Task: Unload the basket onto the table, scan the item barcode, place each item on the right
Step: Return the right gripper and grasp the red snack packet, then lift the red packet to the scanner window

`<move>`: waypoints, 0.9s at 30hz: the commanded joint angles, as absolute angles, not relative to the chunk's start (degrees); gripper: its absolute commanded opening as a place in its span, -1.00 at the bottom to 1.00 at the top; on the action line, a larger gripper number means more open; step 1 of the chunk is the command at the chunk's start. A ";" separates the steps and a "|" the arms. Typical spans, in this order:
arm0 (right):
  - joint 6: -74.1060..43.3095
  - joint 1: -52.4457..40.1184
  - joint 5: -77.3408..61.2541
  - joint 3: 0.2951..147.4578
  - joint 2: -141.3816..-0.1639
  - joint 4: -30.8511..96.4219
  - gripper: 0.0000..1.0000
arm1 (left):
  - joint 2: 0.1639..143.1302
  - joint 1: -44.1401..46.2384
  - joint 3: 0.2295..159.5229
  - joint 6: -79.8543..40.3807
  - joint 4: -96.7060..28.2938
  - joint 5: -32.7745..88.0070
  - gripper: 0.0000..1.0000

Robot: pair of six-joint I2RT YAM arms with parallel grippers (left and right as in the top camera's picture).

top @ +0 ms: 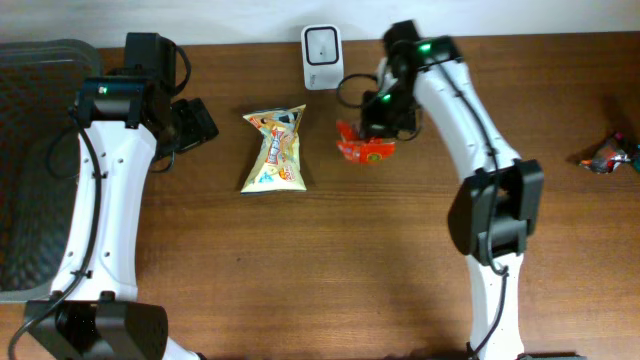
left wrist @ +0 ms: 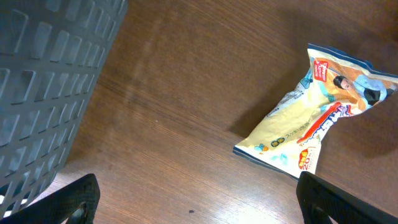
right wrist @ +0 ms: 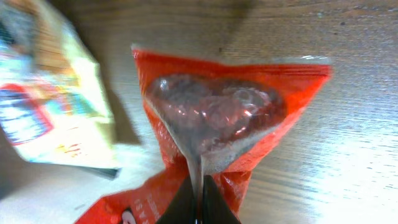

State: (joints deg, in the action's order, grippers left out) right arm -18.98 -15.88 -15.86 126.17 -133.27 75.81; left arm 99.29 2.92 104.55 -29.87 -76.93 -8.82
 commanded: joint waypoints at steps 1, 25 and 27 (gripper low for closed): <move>-19.73 -19.49 -4.10 125.89 -137.19 75.68 -0.85 | 99.42 2.76 104.68 -30.39 -76.97 -8.80 0.98; -21.52 -21.69 -2.61 134.58 -139.87 69.69 -0.92 | 99.42 2.76 104.68 -30.39 -76.97 -8.82 0.98; -21.52 -21.69 -2.50 139.90 -139.87 63.31 -0.92 | 99.42 2.76 104.68 -30.39 -76.97 -8.82 0.98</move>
State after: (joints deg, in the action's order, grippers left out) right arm -20.99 -21.47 -4.19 133.08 -140.57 68.14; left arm 99.29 2.92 104.55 -29.85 -76.90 -8.82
